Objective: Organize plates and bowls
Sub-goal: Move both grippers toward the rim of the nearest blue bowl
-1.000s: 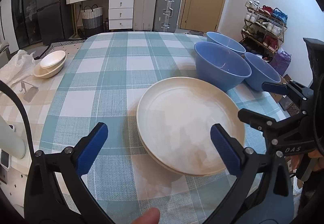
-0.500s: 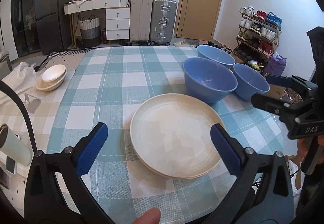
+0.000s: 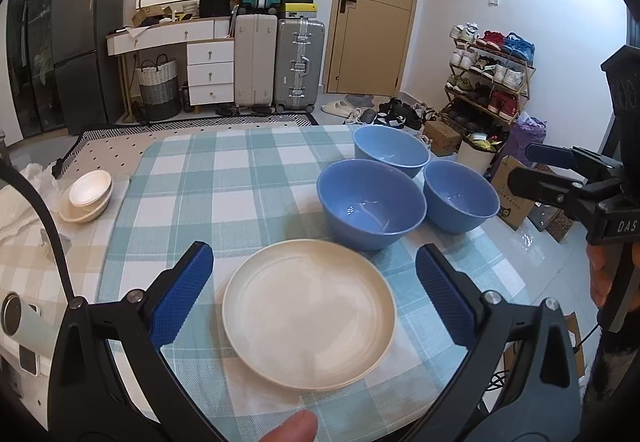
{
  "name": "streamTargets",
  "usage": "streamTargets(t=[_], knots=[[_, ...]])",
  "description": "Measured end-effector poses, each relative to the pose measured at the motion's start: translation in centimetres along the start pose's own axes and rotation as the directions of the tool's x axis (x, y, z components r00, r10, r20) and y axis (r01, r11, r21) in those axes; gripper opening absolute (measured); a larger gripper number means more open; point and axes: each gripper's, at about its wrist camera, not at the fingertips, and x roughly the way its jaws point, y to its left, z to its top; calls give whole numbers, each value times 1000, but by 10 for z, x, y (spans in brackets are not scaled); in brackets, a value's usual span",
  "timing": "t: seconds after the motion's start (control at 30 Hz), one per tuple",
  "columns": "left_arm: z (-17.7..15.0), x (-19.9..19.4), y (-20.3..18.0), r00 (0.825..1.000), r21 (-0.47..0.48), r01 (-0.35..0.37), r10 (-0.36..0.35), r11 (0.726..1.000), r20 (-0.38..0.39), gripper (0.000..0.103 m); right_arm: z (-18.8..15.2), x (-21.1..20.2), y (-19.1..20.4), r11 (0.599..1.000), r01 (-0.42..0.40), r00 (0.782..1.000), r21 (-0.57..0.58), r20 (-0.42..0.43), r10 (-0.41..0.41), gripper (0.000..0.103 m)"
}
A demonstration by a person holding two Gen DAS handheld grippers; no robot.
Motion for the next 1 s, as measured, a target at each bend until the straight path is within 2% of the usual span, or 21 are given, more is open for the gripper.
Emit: streamTargets(t=[0.2,0.47,1.0], knots=[[24,8,-23,1000,23,19,-19,1000,3,101,12,-9,-25,999,29,1000,18,1,-29,102],[52,39,-39,999,13,47,-47,999,-23,101,25,-4,-58,997,47,999,54,-6,-47,102],[106,138,-45,992,2,40,-40,999,-117,101,53,59,-130,988,92,993,122,-80,-82,102]])
